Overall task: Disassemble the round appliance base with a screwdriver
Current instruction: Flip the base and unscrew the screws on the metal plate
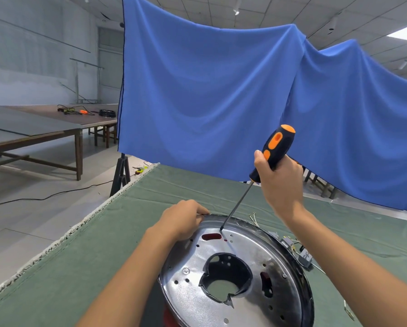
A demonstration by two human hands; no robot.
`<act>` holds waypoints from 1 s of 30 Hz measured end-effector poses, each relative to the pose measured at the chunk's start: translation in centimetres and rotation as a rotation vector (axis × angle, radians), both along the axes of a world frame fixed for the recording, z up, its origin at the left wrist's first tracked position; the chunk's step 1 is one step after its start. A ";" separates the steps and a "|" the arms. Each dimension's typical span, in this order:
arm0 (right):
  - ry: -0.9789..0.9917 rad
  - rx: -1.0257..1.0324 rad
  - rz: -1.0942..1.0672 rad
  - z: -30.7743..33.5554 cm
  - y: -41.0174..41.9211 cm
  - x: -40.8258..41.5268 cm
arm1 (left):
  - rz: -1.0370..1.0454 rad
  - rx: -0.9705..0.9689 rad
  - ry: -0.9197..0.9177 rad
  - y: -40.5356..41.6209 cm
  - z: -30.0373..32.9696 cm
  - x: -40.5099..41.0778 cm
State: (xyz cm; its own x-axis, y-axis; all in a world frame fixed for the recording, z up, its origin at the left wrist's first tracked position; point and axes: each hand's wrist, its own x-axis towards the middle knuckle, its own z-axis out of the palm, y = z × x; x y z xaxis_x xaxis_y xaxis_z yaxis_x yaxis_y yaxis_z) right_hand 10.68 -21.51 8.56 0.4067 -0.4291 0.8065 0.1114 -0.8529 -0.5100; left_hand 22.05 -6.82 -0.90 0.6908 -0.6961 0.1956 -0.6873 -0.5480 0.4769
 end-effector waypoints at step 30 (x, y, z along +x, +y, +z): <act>0.574 0.213 -0.097 6.9 1.6 0.1 | -0.148 -0.578 0.402 -3.8 3.5 -3.7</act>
